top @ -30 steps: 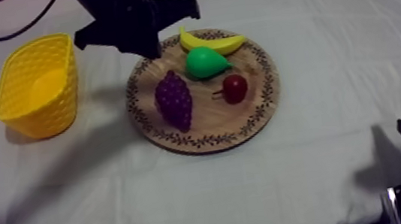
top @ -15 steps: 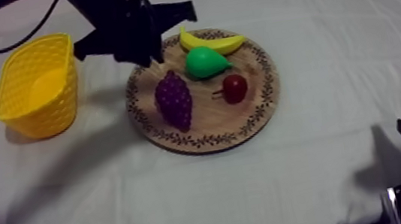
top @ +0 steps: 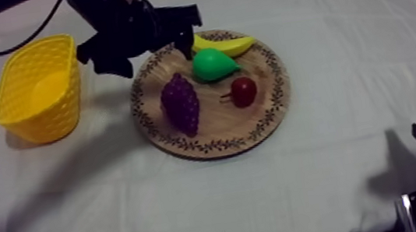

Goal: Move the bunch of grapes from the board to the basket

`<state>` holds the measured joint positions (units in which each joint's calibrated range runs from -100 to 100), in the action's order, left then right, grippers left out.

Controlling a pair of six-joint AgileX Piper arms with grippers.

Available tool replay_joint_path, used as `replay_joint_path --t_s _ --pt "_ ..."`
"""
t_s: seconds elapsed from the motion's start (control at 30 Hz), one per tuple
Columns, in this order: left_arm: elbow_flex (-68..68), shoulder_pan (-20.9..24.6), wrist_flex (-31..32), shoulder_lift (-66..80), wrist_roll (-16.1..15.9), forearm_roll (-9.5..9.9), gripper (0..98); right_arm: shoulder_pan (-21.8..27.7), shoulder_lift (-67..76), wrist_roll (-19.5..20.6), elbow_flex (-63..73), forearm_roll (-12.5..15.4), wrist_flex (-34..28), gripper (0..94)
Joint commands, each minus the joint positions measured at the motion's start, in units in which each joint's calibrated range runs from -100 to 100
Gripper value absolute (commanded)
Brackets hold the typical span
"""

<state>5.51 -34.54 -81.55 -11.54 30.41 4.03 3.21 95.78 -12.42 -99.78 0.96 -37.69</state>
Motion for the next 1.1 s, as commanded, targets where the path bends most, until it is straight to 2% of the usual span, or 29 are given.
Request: replay_joint_path --t_s 0.0,0.27,0.63,1.07 --pt "0.11 0.00 0.05 -0.21 0.11 0.06 88.0 0.01 -0.02 -0.01 0.01 0.00 -0.05 0.3" --pt "1.19 0.59 1.88 -3.06 0.14 -0.45 88.5 0.01 -0.02 -0.01 0.01 0.00 -0.05 0.3" --pt "1.34 1.17 7.16 -13.35 -1.44 -2.49 88.6 0.01 -0.02 -0.01 0.01 0.00 -0.05 0.3" --pt "-8.97 1.26 5.71 -26.65 -3.47 -3.83 89.5 0.01 -0.02 -0.01 0.01 0.00 -0.05 0.3"
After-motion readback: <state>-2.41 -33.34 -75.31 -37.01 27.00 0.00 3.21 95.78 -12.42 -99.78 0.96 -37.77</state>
